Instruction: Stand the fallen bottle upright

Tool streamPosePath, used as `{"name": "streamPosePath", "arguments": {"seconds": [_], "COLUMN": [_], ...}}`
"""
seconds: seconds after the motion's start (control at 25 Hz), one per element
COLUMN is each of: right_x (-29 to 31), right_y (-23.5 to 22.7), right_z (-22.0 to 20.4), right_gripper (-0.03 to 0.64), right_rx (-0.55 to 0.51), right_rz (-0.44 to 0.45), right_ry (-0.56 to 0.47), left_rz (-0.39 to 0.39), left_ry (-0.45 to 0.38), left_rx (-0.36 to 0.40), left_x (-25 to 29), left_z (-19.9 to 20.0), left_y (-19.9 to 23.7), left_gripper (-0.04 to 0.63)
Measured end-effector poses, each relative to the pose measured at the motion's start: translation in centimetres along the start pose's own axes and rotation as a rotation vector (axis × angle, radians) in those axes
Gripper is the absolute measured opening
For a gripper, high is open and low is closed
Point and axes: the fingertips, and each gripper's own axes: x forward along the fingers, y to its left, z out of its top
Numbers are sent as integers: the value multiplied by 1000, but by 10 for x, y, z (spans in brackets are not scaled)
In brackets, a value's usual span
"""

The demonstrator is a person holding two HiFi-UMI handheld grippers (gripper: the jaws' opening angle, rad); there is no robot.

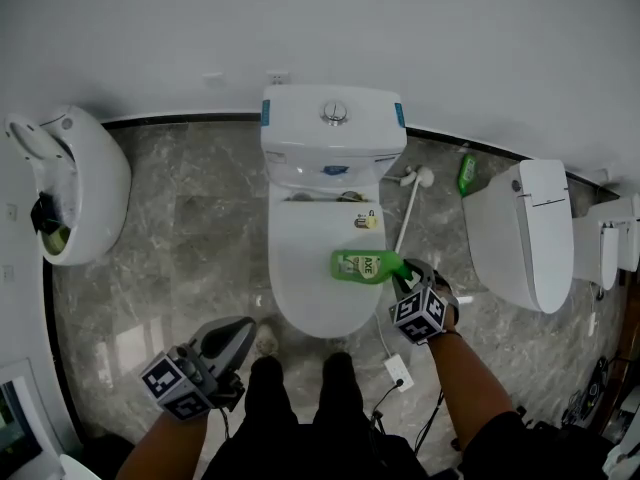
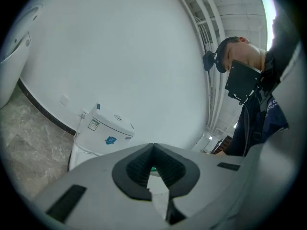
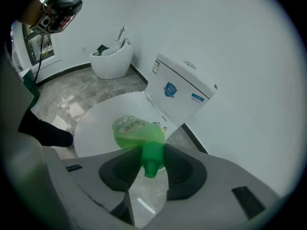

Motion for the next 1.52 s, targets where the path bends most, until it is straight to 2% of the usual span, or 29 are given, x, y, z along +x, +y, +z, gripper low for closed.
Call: {"name": "streamPosePath", "arguments": {"seconds": [0.2, 0.36, 0.92, 1.2, 1.52], "right_x": [-15, -19, -32, -31, -28], "right_y": [5, 8, 54, 82, 85], "right_z": [23, 41, 110, 134, 138], "right_gripper": [169, 169, 169, 170, 178], "right_rx": [-68, -142, -320, -357, -312], "right_rz": [-12, -34, -69, -61, -70], "right_ry": [33, 40, 75, 57, 44], "left_rz": [-9, 11, 34, 44, 48], "left_ry": [21, -50, -117, -133, -129], "left_rx": [43, 16, 20, 19, 7], "left_x": [-25, -33, -96, -122, -132], "left_z": [1, 27, 56, 64, 57], "left_y": [-2, -7, 2, 11, 10], "left_gripper": [23, 23, 23, 23, 23]}}
